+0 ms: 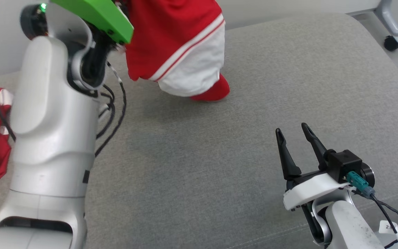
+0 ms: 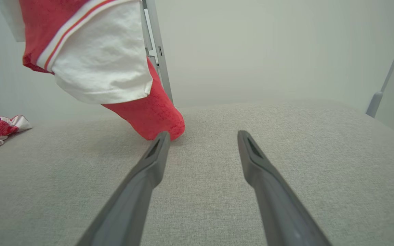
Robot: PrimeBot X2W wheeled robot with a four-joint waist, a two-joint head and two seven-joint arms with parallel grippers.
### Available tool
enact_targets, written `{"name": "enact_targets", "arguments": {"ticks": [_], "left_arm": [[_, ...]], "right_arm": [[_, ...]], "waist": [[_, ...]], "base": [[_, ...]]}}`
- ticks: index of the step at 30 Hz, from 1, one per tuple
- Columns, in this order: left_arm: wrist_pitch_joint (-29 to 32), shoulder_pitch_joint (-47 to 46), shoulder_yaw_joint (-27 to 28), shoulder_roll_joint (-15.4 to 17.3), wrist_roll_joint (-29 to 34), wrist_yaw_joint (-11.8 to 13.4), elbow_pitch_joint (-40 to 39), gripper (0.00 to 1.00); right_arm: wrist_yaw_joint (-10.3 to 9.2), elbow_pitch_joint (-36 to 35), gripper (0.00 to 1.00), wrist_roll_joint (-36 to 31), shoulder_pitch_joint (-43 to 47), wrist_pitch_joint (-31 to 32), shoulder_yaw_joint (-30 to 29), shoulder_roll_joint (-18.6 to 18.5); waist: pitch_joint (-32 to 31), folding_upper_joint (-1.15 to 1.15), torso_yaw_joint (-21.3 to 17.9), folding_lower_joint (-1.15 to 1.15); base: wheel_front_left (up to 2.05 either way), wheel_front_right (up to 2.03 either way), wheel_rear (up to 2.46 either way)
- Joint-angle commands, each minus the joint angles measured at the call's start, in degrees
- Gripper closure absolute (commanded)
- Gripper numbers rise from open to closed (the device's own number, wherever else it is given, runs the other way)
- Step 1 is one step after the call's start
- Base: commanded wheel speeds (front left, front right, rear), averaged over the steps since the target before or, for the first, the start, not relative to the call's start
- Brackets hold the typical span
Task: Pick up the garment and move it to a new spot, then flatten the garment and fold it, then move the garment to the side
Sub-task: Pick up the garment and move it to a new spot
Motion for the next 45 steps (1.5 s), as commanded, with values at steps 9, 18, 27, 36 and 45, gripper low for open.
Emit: {"name": "enact_targets", "arguments": {"ticks": [9,18,27,36,45], "left_arm": [[-4.9,14.1,-15.8,0.1,-3.3,4.4,5.1,1.00],[-10.3,19.0,-24.5,0.1,-3.9,3.5,11.6,0.00],[-21.2,22.4,-22.8,2.3,-3.7,3.0,8.4,0.00],[-26.7,33.2,-15.7,7.6,-2.8,6.5,0.5,0.00],[-26.7,48.6,-3.6,9.6,5.9,6.6,-12.5,0.00]], "right_arm": [[0.03,-1.1,0.00,0.8,0.2,-0.2,-0.8,-0.1],[0.03,-1.9,0.00,0.2,0.6,-0.2,-2.7,-0.1],[0.02,-2.7,0.00,-1.6,2.3,-0.2,-7.3,-0.1],[0.03,-4.3,0.00,-3.1,4.3,-0.2,-10.5,-0.1],[0.03,-4.1,0.00,-4.4,5.8,-0.2,-12.8,-0.1]], "waist": [[3.0,0.00,-9.1,0.00],[2.8,0.00,-5.5,0.00],[0.6,0.00,1.9,0.00],[-2.5,0.00,6.3,0.00],[-4.0,0.00,7.4,0.00]], "base": [[0.00,0.00,0.00],[0.00,0.00,0.00],[0.00,0.00,0.00],[0.00,0.00,0.00],[0.00,0.00,0.00]]}}
